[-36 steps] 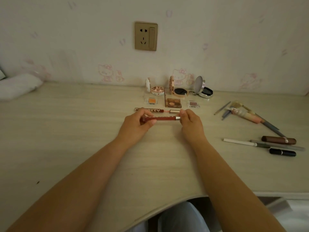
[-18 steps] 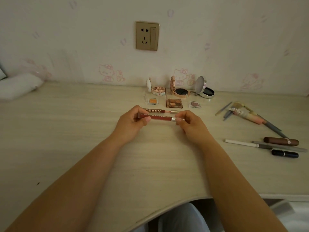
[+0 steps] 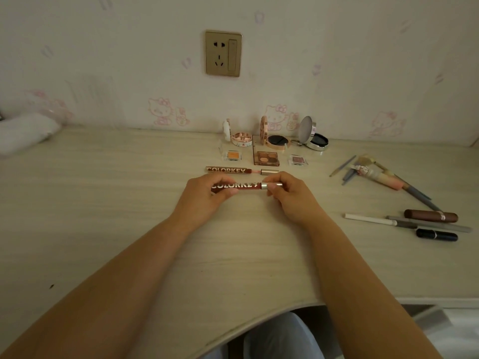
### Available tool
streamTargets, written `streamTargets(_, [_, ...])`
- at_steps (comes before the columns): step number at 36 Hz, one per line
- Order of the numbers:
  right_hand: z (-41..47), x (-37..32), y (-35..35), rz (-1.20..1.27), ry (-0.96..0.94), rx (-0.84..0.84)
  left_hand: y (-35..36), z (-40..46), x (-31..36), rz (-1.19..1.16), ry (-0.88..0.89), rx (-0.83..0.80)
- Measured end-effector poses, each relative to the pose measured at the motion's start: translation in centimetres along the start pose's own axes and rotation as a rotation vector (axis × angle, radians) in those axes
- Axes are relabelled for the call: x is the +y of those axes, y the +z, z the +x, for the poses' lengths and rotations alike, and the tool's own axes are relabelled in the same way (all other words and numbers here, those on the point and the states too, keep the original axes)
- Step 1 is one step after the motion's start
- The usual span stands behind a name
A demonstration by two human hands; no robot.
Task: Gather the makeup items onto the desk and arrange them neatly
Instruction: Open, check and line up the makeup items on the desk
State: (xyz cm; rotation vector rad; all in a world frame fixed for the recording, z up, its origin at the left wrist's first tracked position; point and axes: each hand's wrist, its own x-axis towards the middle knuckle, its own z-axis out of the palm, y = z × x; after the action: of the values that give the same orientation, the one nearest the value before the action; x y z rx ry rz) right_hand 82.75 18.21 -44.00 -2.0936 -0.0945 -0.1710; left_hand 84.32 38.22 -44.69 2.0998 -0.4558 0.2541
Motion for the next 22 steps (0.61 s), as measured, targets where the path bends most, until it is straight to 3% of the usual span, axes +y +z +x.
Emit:
streamTargets(6, [-0.14, -0.03, 0.22, -0.005, -0.005, -0.005, -0.19, 0.22, -0.46, -0.026, -0.027, 0.077])
streamTargets(22, [0.2, -0.04, 0.48, -0.147, -0.023, -0.035, -0.15, 0.32, -0.9, -0.033, -0.016, 0.059])
